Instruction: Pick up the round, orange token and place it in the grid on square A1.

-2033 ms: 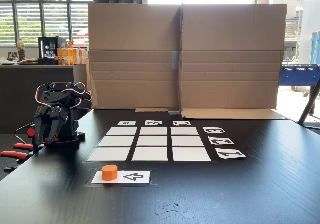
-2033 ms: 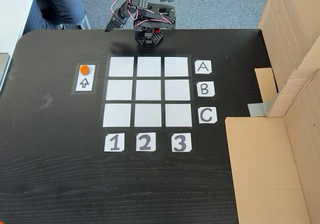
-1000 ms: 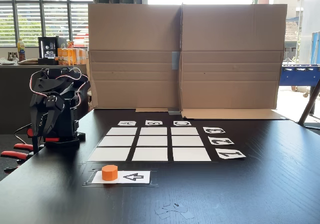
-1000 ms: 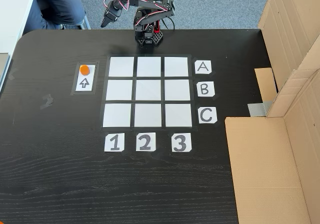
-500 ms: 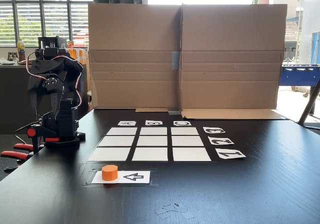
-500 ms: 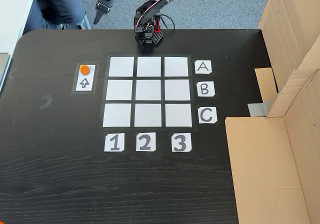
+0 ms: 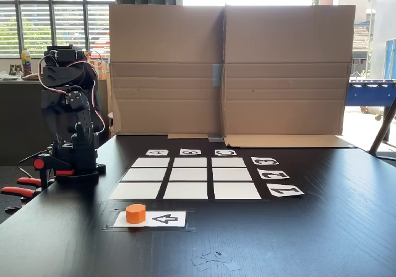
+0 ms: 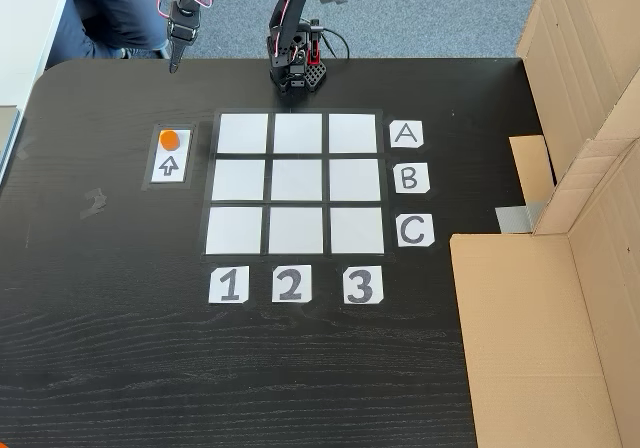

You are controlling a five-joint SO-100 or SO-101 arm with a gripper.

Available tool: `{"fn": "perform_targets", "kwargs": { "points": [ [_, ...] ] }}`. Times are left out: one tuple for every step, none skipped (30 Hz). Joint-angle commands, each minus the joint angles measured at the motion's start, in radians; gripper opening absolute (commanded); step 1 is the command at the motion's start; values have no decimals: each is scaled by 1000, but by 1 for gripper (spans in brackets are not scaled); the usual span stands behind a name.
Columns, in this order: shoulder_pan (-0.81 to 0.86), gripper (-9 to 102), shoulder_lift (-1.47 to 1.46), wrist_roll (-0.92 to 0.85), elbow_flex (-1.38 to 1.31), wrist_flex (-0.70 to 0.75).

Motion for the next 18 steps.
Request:
{"fn": "perform_targets", "kwargs": {
  "points": [
    [-44, 26, -55, 14, -57, 2],
    [-57, 26, -77, 14, -63, 2],
    [-71, 26, -98, 18, -67, 2],
    [-86, 26, -118, 28, -74, 2],
    [-100, 26, -138, 37, -78, 2],
    [-112, 26, -158, 44, -84, 2],
    [-126, 26, -179, 54, -92, 2],
    [-140, 26, -201, 66, -101, 2],
    [-152, 26, -219, 75, -112, 2],
    [-164, 26, -238, 83, -121, 2],
    [-176, 26, -258, 91, -133, 2],
    [-187, 26, -270, 97, -141, 2],
    [-199, 27, -284, 103, -149, 2],
    [-213, 27, -296, 109, -160, 2],
    [-225, 27, -310, 120, -170, 2],
    [-239, 27, -322, 130, -181, 2],
    [-253, 28, -337, 140, -192, 2],
    [-264, 28, -353, 147, -204, 2]
  ]
}}
